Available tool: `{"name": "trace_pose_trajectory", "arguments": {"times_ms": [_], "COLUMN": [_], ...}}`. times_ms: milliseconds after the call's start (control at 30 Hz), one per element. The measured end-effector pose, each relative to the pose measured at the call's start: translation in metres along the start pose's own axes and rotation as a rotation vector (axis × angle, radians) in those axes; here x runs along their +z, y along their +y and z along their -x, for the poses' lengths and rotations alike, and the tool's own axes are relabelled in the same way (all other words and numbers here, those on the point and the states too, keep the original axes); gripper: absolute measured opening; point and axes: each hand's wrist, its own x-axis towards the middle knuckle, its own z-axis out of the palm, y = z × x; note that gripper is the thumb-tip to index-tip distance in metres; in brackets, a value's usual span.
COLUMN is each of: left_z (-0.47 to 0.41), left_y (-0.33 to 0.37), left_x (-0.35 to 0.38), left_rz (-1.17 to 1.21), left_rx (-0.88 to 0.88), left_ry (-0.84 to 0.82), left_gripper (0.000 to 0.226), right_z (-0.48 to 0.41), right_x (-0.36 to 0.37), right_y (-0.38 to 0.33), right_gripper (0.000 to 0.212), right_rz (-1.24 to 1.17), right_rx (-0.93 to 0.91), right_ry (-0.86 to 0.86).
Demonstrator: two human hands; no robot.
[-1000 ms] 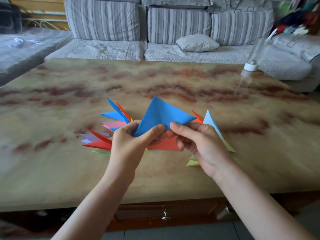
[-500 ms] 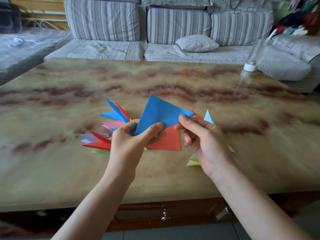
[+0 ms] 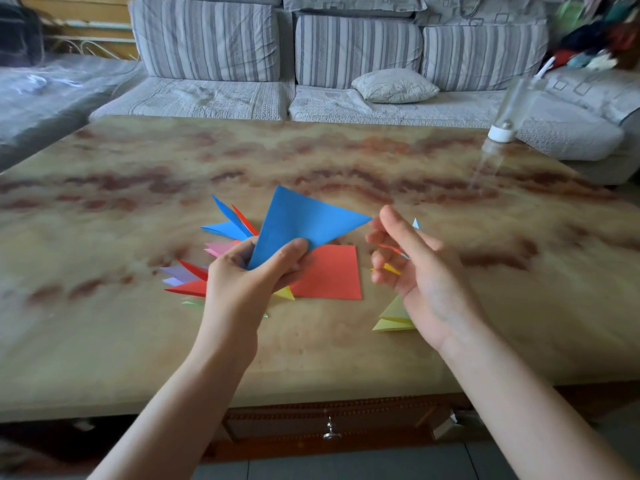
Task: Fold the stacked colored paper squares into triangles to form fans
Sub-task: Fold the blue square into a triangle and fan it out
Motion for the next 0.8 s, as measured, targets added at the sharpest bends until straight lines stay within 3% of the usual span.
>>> {"name": "trace_pose_trajectory", "arguments": {"times_ms": [100, 200, 567, 800], "left_z": [0.003, 0.006, 0.009, 0.009], "left_y": [-0.002, -0.007, -0.005, -0.001], "left_x": [0.005, 0.009, 0.009, 0.009], "left_rz": [0.017, -0.018, -0.080, -0.197], "left_rx": [-0.020, -0.027, -0.058, -0.012], "left_ry": [-0.025, -0.059, -0.093, -0.081], "left_gripper": [0.009, 0.014, 0.018, 0.012], "right_z": [0.004, 0.006, 0.003, -0.001], "right_x": [0.006, 0.012, 0.007, 0.002], "right_y": [0.007, 0.015, 0.022, 0.017], "right_gripper": [0.041, 0.026, 0.030, 0.017], "right_rz": [0.156, 0.269, 0.358, 0.332], "right_rx": [0.040, -0.014, -0.089, -0.080], "right_ry": [-0.064, -0.008, 0.039, 0.039]}}
